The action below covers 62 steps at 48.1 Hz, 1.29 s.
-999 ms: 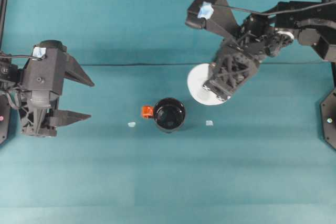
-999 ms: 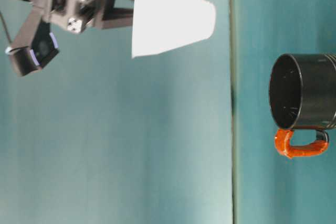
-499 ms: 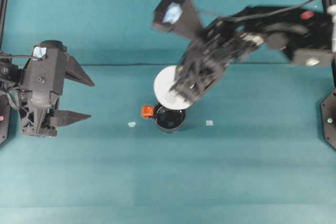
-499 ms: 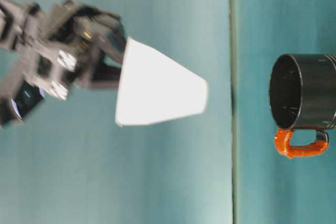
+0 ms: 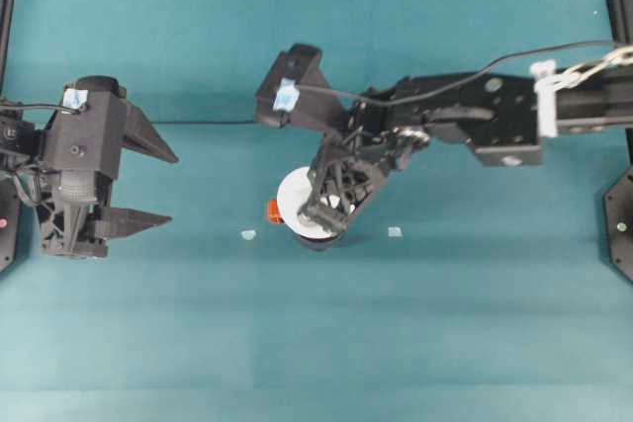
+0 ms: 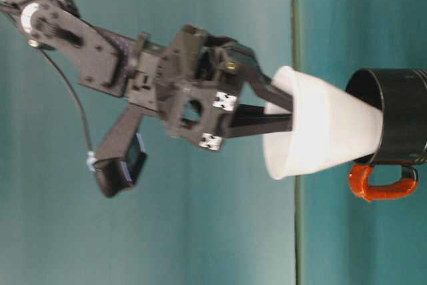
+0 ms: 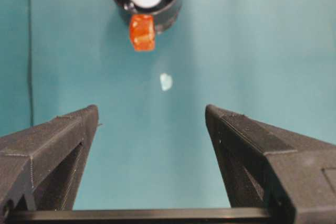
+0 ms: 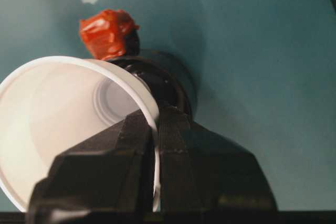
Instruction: Put the paper cup into the moved red handle cup holder.
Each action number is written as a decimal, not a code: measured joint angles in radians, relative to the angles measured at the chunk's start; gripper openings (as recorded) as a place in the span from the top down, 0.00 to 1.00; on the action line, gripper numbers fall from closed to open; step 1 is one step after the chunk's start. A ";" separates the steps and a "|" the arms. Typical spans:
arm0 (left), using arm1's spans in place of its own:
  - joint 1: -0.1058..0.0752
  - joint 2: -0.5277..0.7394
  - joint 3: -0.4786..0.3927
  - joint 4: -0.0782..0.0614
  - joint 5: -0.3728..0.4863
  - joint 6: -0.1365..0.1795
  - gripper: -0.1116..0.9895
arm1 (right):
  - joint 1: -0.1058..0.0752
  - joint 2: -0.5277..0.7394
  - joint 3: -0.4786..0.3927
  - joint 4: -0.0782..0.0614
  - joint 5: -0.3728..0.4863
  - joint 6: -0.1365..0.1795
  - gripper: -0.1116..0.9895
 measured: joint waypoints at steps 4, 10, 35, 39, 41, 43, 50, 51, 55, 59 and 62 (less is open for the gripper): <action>0.000 -0.002 0.000 0.000 0.000 0.000 0.08 | 0.000 0.014 0.002 0.000 -0.002 -0.002 1.00; 0.000 0.000 0.000 -0.002 0.000 0.000 0.08 | 0.000 0.026 0.002 -0.002 -0.003 0.000 1.00; 0.000 0.002 0.000 -0.002 0.000 0.000 0.08 | 0.005 0.031 -0.012 -0.002 0.028 -0.002 0.99; 0.000 0.002 0.000 -0.002 0.000 0.000 0.08 | 0.006 0.032 -0.021 -0.003 0.038 -0.003 0.99; 0.000 0.002 0.000 -0.002 0.000 0.000 0.08 | 0.006 0.032 -0.023 -0.003 0.044 -0.003 0.98; 0.000 0.002 0.000 -0.002 0.000 0.000 0.08 | 0.006 0.032 -0.025 -0.003 0.051 -0.005 0.97; 0.000 0.002 0.000 0.000 0.000 -0.002 0.08 | 0.006 0.032 -0.025 -0.003 0.066 -0.009 0.88; 0.002 0.002 0.000 -0.002 0.000 -0.002 0.08 | 0.006 0.031 -0.026 -0.003 0.067 -0.009 0.85; 0.002 0.002 0.000 0.000 0.000 -0.002 0.08 | 0.006 0.032 -0.028 -0.003 0.081 -0.009 0.69; 0.000 0.002 0.000 0.000 0.000 -0.002 0.08 | 0.006 0.031 -0.028 -0.003 0.091 -0.009 0.49; 0.000 0.002 0.000 -0.002 0.000 0.000 0.08 | 0.006 0.031 -0.028 -0.003 0.097 -0.011 0.30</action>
